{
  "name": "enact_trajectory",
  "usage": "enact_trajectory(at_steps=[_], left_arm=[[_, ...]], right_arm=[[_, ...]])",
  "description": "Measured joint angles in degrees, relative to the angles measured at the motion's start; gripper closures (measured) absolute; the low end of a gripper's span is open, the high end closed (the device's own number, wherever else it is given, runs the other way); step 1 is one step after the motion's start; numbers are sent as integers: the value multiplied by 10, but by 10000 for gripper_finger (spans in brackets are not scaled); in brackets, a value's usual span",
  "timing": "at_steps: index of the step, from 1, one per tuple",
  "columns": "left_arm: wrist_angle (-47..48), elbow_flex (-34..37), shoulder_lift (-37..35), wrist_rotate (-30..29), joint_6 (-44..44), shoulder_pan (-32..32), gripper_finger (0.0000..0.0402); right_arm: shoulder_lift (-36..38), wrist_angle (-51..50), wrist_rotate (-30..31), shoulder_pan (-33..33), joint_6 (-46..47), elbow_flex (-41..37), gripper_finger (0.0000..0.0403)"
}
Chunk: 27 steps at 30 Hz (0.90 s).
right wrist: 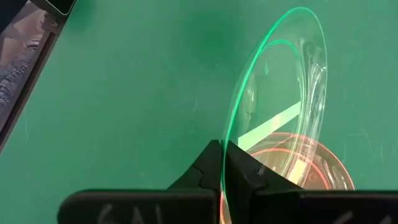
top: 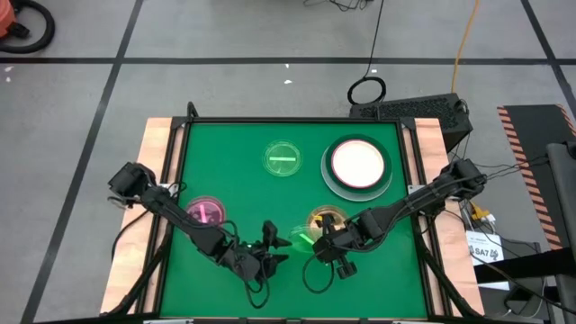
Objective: Stack plastic plates
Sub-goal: Stack the green transparent plate on the white plate
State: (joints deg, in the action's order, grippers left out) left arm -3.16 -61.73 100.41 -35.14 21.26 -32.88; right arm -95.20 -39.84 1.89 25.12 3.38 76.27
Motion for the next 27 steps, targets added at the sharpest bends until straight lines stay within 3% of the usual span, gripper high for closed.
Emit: enact_trajectory(at_steps=[15,27], left_arm=[[12,0,-40,28,-160,-2,185],[92,-1,-106,-25,-220,-37,185]], right_arm=[[20,-5,17,0,8,0,402],[58,-84,113,2,50,0,403]])
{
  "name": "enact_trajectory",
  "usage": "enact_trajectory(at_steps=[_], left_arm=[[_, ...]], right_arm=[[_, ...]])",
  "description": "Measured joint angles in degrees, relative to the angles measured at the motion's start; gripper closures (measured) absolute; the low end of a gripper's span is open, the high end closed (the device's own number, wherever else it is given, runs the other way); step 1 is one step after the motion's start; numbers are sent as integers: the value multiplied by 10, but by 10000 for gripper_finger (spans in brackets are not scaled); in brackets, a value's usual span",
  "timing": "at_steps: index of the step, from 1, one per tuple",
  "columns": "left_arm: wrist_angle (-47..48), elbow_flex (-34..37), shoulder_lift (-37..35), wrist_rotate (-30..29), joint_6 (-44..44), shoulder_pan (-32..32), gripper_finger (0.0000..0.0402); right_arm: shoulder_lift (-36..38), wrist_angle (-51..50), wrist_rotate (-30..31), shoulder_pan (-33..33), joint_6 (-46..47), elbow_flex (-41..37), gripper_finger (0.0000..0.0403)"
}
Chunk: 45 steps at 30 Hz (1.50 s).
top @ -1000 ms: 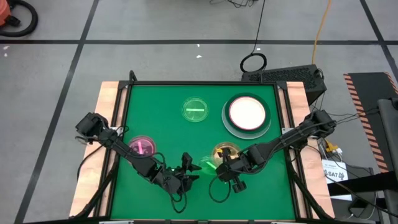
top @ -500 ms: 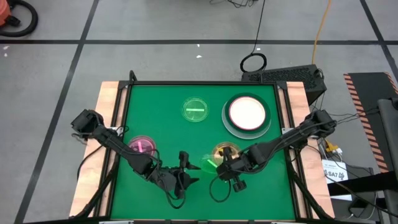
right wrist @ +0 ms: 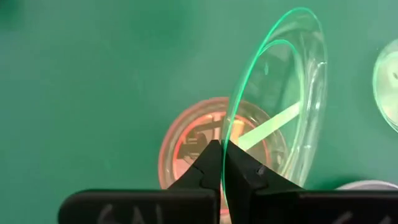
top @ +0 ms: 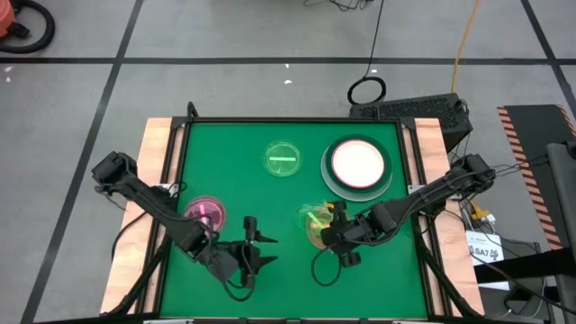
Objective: Stack plastic plates
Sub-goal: Stack the green transparent plate on the white plate
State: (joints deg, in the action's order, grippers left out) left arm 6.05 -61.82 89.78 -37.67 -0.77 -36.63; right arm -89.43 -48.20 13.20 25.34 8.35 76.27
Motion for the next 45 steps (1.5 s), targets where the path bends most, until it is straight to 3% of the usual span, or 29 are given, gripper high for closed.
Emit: enact_trajectory(at_steps=[4,8,15,20,29,36,41,45], left_arm=[[37,5,1,-4,1,2,185],[6,61,1,-5,-1,22,185],[-167,189,-3,30,11,86,185],[-281,240,-3,67,10,123,185],[-353,239,-3,77,9,160,185],[-408,239,-3,78,15,177,185],[-404,239,-3,81,-36,201,185],[-395,239,-3,146,-62,218,185]], right_arm=[[0,-21,7,-3,-1,0,403],[0,-42,38,-11,-4,0,403],[0,-121,113,-45,5,0,403],[0,-177,158,-82,12,0,403],[5,-256,152,-142,13,0,403],[26,-258,137,-175,46,0,403],[28,-258,138,-179,81,0,403],[28,-255,137,-179,90,-6,403]])
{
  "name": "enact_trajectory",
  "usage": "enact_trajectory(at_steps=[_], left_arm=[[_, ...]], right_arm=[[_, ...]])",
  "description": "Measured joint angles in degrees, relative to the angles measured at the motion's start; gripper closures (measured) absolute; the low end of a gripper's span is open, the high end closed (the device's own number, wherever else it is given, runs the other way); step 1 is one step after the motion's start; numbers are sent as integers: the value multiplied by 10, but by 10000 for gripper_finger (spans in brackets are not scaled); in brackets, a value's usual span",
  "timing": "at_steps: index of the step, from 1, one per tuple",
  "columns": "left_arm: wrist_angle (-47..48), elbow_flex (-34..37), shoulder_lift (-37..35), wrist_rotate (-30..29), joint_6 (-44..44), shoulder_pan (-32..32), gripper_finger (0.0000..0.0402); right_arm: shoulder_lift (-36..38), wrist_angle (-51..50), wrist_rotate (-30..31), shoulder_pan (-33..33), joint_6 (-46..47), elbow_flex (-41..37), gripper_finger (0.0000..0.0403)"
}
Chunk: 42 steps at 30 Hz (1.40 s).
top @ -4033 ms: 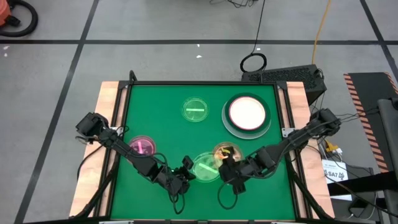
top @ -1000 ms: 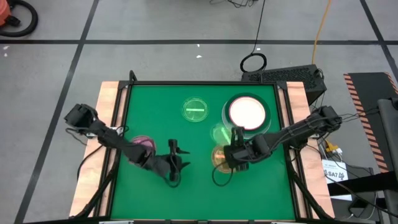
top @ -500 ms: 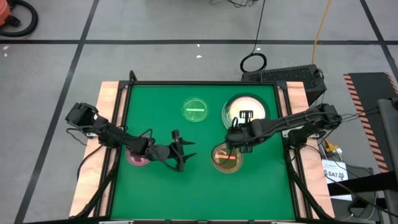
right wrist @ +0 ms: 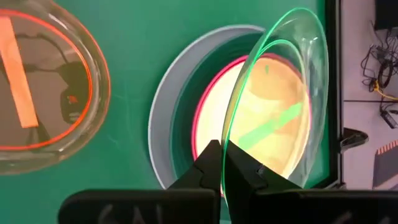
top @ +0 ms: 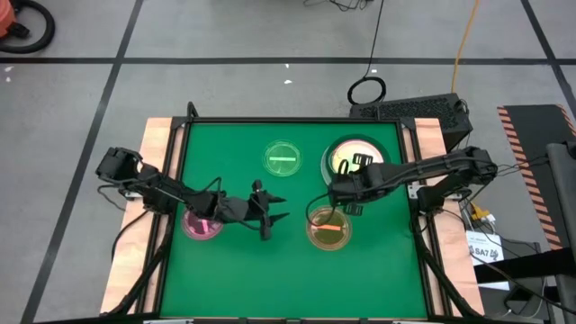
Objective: Stack plastic plates
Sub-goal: Stack the green transparent plate on the white plate
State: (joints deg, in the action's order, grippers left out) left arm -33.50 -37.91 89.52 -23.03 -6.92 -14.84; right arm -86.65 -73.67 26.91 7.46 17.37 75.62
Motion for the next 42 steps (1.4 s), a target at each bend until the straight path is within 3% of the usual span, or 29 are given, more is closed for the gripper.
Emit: enact_trajectory(at_steps=[5,11,21,42], left_arm=[[-11,39,0,14,-28,10,185],[-105,88,8,12,-49,3,185],[-108,92,12,10,-57,-5,185],[-109,92,12,10,-51,-6,185]], right_arm=[[7,5,-2,0,-14,-34,403],[39,68,-44,-33,-60,-87,403],[84,135,-92,-118,-101,-165,403],[86,169,-93,-172,-125,-199,400]])
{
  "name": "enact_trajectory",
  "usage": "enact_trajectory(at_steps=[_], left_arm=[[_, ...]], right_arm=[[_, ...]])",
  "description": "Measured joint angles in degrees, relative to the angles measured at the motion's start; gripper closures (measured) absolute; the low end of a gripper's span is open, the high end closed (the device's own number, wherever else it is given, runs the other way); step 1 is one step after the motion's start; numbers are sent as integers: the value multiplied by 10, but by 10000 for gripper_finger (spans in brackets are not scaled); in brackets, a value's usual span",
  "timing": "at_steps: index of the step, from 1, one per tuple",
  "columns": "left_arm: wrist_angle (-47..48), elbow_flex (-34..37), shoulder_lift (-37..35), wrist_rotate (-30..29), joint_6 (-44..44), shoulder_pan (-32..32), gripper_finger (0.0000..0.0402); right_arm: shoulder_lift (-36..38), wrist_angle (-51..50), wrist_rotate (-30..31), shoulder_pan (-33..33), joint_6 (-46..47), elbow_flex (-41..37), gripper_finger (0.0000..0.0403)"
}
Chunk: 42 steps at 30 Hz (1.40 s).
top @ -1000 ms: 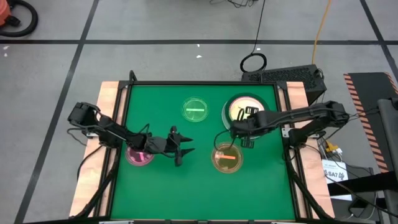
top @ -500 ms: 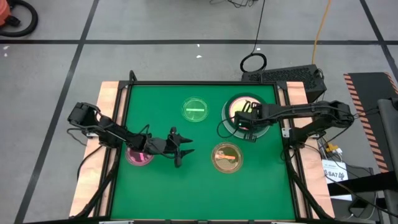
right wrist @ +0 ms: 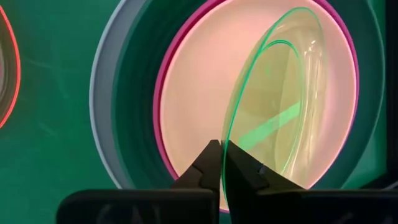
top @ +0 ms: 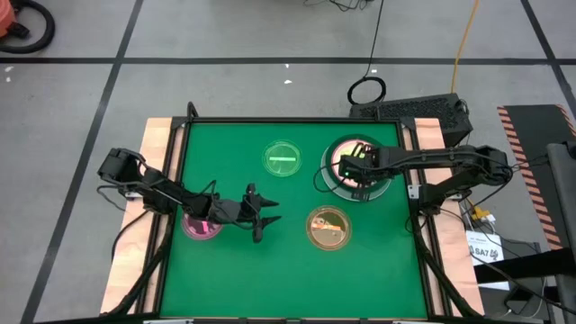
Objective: Stack plastic plates
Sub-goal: Stack the green transparent plate on the white plate, then stack the orange transparent plate on the green transparent plate
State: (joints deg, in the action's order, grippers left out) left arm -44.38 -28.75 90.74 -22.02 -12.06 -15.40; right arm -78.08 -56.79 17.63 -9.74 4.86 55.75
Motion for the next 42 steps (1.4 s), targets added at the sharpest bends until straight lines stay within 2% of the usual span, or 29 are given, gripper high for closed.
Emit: enact_trajectory(at_steps=[12,16,23,30,42], left_arm=[[0,0,0,0,0,0,185],[0,0,0,0,-1,0,185],[-7,-1,0,0,0,1,185],[-7,-1,0,0,0,1,185],[0,-1,0,6,9,1,185]], right_arm=[[0,19,-1,0,10,0,387],[0,25,-13,-4,31,-5,365],[0,50,4,-7,64,-37,320],[0,86,1,-7,64,-49,297],[39,76,1,58,80,35,293]])
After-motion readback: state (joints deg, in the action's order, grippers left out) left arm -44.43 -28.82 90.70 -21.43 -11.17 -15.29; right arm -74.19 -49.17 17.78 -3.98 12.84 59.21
